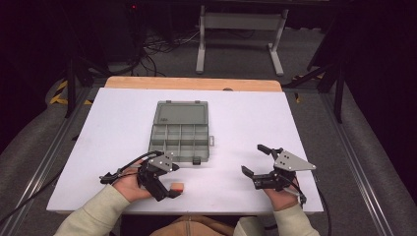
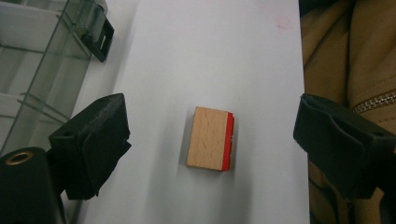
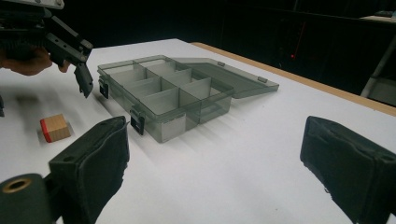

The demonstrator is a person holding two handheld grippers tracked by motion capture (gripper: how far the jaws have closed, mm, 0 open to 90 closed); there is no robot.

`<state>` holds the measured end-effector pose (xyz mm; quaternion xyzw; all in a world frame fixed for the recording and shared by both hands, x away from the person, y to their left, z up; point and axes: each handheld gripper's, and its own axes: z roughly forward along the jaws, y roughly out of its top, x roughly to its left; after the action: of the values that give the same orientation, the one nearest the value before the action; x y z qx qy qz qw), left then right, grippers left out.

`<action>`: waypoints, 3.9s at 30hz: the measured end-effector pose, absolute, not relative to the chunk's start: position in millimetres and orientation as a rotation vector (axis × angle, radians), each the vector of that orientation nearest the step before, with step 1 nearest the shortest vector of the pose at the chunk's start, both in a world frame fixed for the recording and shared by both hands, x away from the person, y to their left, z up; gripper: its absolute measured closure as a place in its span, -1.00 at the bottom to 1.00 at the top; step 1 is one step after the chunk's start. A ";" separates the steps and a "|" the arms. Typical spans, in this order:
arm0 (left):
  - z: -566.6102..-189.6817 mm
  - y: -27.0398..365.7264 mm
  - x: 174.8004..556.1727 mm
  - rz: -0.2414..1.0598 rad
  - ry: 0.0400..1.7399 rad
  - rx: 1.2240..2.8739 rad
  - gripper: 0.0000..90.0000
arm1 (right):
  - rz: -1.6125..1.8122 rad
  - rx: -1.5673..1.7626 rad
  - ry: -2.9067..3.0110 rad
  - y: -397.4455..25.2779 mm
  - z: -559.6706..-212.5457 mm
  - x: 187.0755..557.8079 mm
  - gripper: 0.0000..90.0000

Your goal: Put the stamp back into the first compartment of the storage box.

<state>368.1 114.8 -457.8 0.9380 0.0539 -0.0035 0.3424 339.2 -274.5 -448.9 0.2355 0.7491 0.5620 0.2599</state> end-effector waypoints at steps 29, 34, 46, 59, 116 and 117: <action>-465.0 108.8 363.5 -0.027 0.080 2.525 0.07 | 1.525 0.639 2.032 -274.4 -449.2 339.0 -0.81; -464.9 109.0 363.3 -0.014 0.078 2.531 0.28 | 1.527 0.638 2.035 -274.2 -449.3 339.0 -0.81; -466.7 108.5 362.6 0.032 0.055 2.561 0.46 | 1.527 0.635 2.036 -274.1 -449.5 339.0 -0.81; -461.0 109.5 361.9 0.030 0.066 2.544 0.47 | 1.523 0.635 2.037 -273.9 -449.8 339.3 -0.81; -380.6 129.4 396.4 0.109 0.211 2.384 0.47 | 1.516 0.641 2.047 -273.2 -451.6 340.5 -0.81; -380.7 130.2 398.2 0.112 0.223 2.381 0.47 | 1.516 0.640 2.047 -273.2 -451.5 340.5 -0.81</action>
<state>398.2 130.2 -380.7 0.9259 0.0869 0.0437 0.3651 340.5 -273.2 -451.5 0.2357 0.7537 0.5581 0.2549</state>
